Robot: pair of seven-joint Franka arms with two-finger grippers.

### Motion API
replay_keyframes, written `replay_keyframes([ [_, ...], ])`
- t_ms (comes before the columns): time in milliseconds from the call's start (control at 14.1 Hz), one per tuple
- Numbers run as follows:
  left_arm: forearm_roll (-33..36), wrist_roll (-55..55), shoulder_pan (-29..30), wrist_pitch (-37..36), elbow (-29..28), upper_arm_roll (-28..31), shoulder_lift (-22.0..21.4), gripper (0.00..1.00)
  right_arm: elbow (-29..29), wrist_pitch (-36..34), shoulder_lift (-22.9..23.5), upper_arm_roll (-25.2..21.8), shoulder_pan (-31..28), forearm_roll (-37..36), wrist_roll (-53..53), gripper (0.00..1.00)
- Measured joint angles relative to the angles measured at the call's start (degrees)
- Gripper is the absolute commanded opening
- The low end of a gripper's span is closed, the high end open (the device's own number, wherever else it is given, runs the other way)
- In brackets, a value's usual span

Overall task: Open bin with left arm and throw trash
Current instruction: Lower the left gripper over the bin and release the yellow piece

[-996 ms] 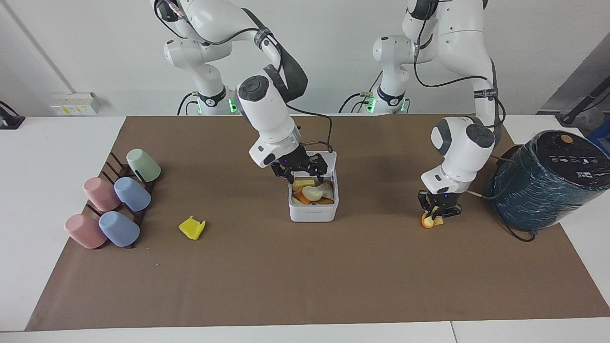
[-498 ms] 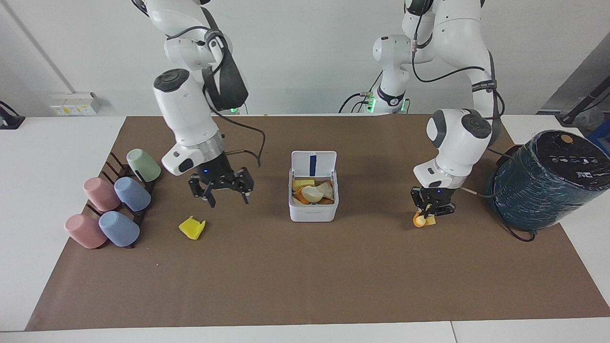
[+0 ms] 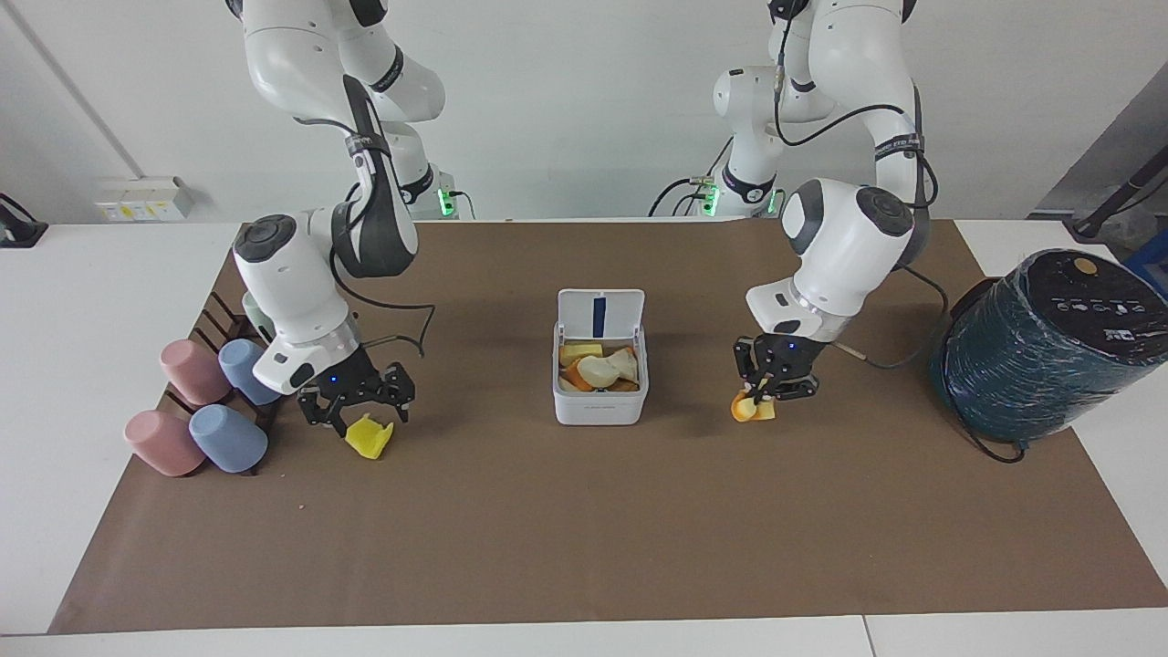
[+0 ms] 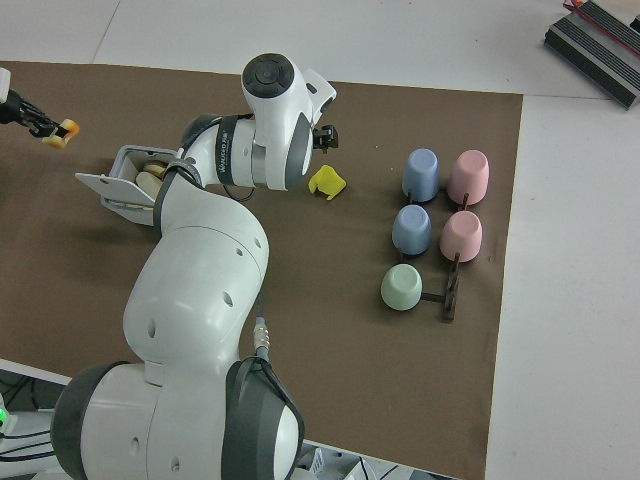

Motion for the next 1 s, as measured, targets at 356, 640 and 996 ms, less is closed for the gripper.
replay_keyframes([
  [356,-1.8,-13.3,-2.4,-0.5,1.8,-5.1,0.0,0.00,-1.8,1.7,2.7,0.0,-0.9,0.0,-0.4,1.00],
  [640,-1.9,-26.1,-4.3,-0.9,2.8,-9.2,0.0,0.00,-2.5,1.8,2.7,0.0,-1.1,0.0,-2.8,0.37],
  [996,-1.9,-32.0,-9.3,-1.0,2.5,-9.6,0.0,1.00,-2.8,4.6,3.7,0.0,-1.3,-2.2,-3.0,0.00],
])
